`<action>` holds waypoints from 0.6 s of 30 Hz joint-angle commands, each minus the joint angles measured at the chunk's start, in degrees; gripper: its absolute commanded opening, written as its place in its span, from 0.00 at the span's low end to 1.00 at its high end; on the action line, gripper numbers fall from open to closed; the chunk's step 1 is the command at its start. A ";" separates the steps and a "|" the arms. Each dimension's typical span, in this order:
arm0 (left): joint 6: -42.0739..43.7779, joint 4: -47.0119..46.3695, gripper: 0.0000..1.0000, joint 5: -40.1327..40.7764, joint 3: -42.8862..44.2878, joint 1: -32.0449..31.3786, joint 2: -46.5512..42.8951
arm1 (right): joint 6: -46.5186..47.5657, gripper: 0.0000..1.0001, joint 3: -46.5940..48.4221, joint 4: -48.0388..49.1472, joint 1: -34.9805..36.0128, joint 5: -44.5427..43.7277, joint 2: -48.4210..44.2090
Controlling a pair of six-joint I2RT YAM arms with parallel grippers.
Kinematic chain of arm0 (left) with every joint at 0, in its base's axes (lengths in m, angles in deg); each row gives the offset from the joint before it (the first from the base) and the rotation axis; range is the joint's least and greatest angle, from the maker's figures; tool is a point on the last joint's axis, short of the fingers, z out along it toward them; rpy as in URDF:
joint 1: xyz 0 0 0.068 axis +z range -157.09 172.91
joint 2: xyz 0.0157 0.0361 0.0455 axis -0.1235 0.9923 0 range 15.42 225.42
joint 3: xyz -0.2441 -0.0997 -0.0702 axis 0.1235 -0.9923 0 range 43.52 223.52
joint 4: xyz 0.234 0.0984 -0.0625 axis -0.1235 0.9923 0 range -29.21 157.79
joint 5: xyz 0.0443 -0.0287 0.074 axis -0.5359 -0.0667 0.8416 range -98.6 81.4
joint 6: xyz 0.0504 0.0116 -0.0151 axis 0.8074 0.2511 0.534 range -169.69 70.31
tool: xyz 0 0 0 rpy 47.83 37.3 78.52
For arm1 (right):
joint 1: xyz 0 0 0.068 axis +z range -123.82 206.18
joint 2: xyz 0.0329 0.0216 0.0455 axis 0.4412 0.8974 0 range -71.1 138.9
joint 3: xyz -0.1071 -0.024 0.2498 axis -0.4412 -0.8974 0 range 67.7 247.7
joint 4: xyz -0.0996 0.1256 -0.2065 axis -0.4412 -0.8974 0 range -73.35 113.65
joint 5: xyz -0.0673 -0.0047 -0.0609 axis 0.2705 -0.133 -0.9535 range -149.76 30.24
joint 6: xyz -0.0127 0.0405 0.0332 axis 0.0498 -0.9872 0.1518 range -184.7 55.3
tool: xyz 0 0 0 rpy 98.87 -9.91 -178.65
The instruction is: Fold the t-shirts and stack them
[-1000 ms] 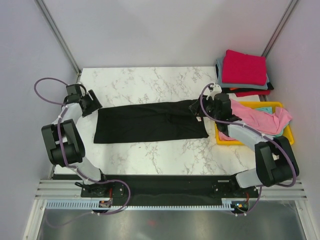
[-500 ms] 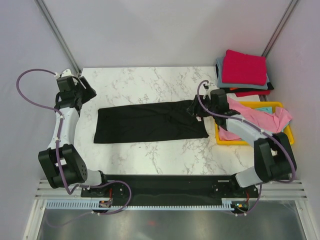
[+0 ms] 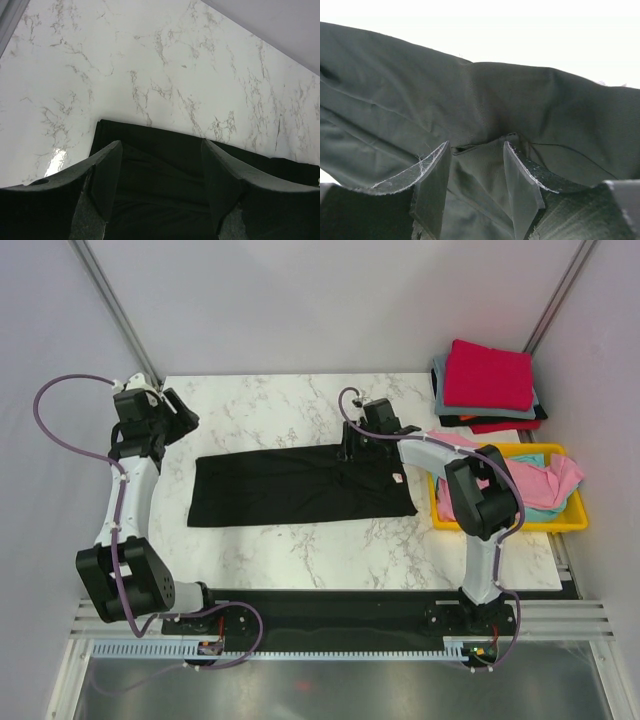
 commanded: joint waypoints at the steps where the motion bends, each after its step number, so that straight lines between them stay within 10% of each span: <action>1: -1.98 -0.69 0.72 -2.43 2.56 0.08 -2.32 | 0.51 0.54 3.27 -2.34 0.32 -3.82 1.97; 14: -3.13 -0.78 0.72 -4.80 2.74 0.08 -2.50 | 0.69 0.52 6.97 -6.46 1.90 -11.30 4.08; 18: -3.13 -0.78 0.72 -4.89 2.74 0.17 -2.50 | 0.69 0.36 7.23 -6.30 2.26 -11.13 4.35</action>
